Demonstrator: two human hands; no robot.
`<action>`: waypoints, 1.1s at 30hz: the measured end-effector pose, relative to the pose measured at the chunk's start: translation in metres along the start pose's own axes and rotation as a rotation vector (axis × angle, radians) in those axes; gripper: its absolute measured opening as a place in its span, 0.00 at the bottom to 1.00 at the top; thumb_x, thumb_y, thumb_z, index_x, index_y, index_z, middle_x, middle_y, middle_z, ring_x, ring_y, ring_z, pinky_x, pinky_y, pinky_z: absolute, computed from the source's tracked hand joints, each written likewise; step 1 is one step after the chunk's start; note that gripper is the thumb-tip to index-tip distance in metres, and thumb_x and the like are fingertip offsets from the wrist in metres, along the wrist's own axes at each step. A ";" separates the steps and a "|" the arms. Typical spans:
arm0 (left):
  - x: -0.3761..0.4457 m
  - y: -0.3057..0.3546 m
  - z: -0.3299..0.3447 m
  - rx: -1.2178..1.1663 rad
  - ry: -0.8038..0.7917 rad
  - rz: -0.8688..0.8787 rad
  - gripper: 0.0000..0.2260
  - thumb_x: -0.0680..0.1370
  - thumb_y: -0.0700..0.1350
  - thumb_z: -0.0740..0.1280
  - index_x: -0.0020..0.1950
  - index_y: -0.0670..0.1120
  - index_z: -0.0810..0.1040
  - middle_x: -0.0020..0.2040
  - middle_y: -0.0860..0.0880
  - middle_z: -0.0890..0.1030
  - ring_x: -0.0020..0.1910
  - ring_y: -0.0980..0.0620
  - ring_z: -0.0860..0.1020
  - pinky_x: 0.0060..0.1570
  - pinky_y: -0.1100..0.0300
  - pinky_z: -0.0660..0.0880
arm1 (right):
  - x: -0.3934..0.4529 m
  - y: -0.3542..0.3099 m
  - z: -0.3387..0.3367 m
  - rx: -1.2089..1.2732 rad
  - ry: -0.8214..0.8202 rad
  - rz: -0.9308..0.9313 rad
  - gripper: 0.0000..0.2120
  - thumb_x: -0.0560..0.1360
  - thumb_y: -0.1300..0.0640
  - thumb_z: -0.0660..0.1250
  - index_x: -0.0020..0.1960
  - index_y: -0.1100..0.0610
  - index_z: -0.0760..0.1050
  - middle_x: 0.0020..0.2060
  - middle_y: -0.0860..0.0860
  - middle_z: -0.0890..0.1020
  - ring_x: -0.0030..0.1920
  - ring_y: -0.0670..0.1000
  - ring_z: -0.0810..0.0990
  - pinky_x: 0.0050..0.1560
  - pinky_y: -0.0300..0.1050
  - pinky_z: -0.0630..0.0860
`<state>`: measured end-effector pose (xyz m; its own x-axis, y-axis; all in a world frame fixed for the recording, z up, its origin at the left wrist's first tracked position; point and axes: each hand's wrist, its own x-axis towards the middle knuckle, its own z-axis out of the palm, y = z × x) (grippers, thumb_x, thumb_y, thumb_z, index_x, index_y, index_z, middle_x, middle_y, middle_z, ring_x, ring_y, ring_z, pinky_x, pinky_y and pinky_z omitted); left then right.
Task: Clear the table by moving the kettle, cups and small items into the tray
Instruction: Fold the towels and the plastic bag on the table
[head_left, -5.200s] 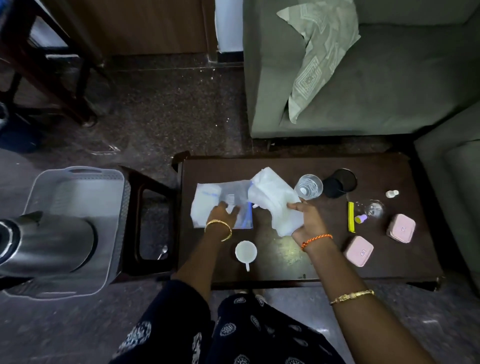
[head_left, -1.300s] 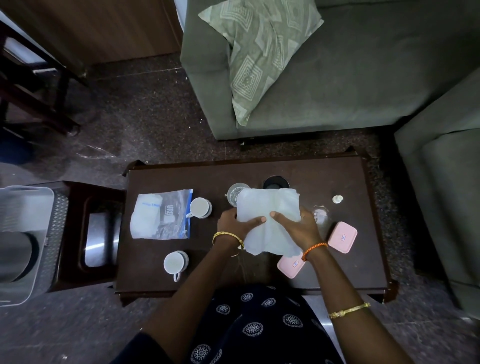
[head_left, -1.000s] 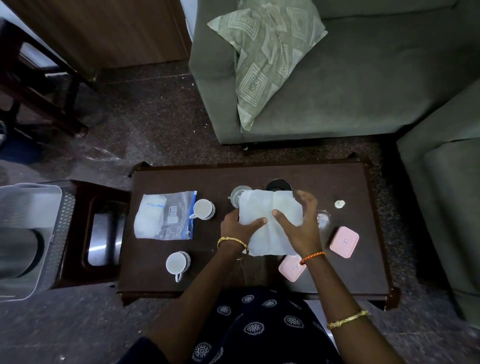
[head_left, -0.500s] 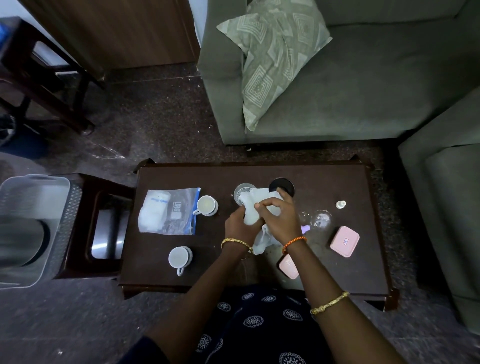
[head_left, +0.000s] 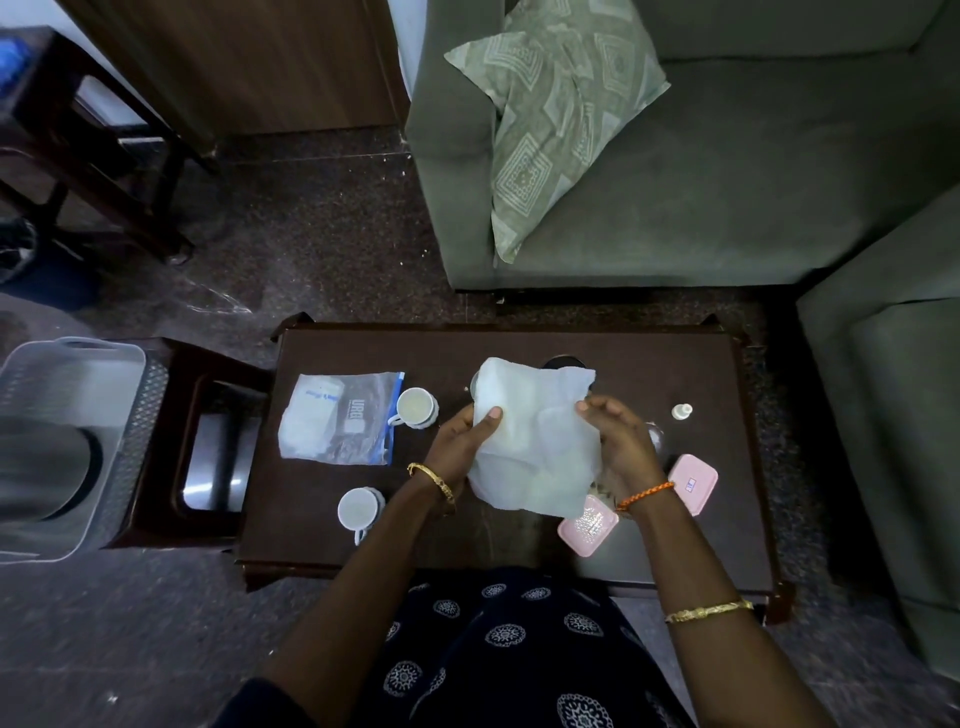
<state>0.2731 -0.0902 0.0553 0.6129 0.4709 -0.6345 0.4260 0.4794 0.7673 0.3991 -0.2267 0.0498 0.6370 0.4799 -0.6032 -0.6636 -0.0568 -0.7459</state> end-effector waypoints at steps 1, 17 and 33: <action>0.001 0.001 -0.001 -0.023 -0.001 -0.001 0.05 0.77 0.48 0.63 0.47 0.53 0.79 0.41 0.55 0.83 0.40 0.57 0.81 0.36 0.65 0.76 | 0.000 -0.002 -0.003 0.039 -0.005 0.006 0.12 0.74 0.66 0.62 0.36 0.54 0.74 0.38 0.51 0.80 0.39 0.50 0.79 0.42 0.44 0.74; 0.015 -0.009 -0.008 0.208 -0.089 -0.098 0.08 0.73 0.45 0.70 0.50 0.49 0.74 0.46 0.52 0.79 0.46 0.52 0.78 0.40 0.62 0.77 | 0.008 0.013 -0.017 0.020 -0.174 0.201 0.16 0.67 0.64 0.72 0.54 0.57 0.78 0.51 0.57 0.83 0.53 0.60 0.81 0.52 0.58 0.79; 0.033 -0.028 0.006 0.327 -0.242 -0.239 0.20 0.66 0.46 0.77 0.55 0.49 0.77 0.57 0.45 0.81 0.55 0.48 0.80 0.52 0.53 0.79 | 0.015 0.025 -0.045 -0.228 -0.157 0.258 0.21 0.64 0.64 0.76 0.56 0.61 0.78 0.50 0.56 0.85 0.52 0.58 0.83 0.54 0.58 0.79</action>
<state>0.2856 -0.0927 0.0130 0.5934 0.1709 -0.7865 0.7374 0.2763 0.6164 0.4097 -0.2603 0.0092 0.3811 0.5518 -0.7418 -0.6783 -0.3784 -0.6299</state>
